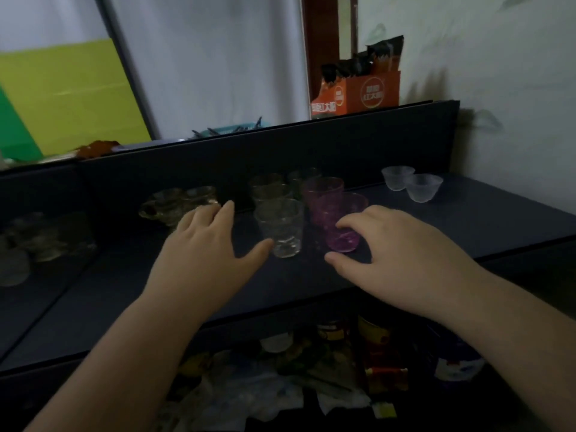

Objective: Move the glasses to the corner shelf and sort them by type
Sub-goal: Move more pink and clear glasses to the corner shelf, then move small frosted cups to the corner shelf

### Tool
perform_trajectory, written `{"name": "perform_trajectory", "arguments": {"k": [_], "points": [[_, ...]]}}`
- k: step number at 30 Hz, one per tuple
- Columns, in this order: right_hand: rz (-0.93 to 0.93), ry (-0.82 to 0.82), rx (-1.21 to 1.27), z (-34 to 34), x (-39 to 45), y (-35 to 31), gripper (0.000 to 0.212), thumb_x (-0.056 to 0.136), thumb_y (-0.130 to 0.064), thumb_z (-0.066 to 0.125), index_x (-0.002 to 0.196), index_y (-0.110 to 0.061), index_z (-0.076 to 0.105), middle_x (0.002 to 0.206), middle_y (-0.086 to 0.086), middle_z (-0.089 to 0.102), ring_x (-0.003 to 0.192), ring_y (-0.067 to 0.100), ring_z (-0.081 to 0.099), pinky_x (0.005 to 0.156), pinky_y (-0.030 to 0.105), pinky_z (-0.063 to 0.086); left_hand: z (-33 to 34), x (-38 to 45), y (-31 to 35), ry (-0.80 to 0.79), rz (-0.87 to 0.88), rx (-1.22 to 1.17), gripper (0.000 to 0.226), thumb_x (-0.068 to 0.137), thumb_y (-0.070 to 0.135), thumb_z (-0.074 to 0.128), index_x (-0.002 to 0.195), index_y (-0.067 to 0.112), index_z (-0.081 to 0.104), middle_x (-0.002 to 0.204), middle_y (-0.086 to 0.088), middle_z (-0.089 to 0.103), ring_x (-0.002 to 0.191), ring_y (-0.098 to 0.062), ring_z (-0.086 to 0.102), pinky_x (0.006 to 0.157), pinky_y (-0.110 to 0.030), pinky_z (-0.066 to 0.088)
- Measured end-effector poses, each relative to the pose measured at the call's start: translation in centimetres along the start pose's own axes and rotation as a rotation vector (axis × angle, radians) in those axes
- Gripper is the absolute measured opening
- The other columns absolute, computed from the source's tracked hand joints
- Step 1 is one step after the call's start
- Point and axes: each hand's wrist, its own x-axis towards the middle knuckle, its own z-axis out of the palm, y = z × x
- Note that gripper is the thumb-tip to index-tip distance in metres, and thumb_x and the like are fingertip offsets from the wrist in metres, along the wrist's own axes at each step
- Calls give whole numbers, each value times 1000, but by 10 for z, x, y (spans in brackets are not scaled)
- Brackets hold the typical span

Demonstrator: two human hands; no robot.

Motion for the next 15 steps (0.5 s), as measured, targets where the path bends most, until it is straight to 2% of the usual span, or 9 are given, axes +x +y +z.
{"name": "perform_trajectory", "arguments": {"k": [6, 15], "points": [[-120, -87, 25, 29, 23, -109, 68, 88, -72, 43, 145, -34, 41, 139, -11, 49, 125, 11, 47, 97, 32, 44, -7, -45, -109, -227, -227, 14, 109, 74, 89, 25, 156, 20, 5, 164, -1, 7, 149, -20, 6, 117, -37, 13], [-200, -246, 5, 94, 69, -276, 96, 82, -79, 47, 156, -24, 23, 157, -5, 31, 141, 15, 33, 110, 34, 33, -48, -118, -286, -225, -359, 79, 116, 70, 92, 24, 157, 18, 0, 164, 1, 1, 149, -18, 0, 117, -35, 11]]}}
